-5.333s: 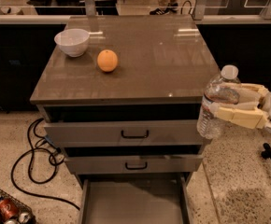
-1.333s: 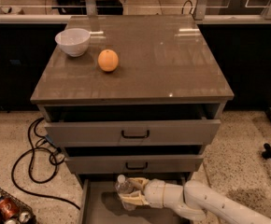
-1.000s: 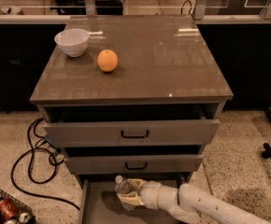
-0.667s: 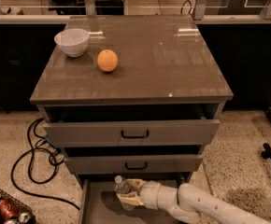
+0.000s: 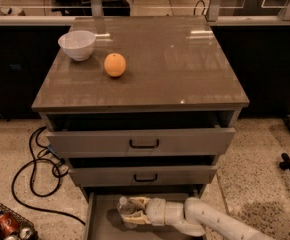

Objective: Place water bottle into bottom drawer

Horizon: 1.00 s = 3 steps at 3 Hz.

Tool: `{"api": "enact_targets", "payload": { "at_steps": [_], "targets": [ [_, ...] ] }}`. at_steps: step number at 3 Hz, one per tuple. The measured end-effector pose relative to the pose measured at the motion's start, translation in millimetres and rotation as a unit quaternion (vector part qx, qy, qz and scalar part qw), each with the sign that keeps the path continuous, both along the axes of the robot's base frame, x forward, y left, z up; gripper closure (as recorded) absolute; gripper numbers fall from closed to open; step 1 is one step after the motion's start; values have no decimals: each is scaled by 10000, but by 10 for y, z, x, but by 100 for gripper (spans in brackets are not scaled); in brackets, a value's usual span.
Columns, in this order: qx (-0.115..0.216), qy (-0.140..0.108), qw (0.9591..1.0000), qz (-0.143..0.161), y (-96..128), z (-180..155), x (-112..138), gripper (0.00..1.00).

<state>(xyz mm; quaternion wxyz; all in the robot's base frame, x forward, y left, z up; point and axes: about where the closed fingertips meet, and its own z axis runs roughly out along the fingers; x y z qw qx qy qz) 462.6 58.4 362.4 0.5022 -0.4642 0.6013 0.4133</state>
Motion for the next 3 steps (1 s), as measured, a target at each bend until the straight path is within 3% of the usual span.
{"api": "enact_targets", "payload": {
  "at_steps": [1,2,3],
  "targets": [
    [52,-12,9994,342,95,-234,-42,100],
    [-44,20,9988,490,174,-475,9,100],
    [-125,26,9990,433,252,-729,115,100]
  ]
}}
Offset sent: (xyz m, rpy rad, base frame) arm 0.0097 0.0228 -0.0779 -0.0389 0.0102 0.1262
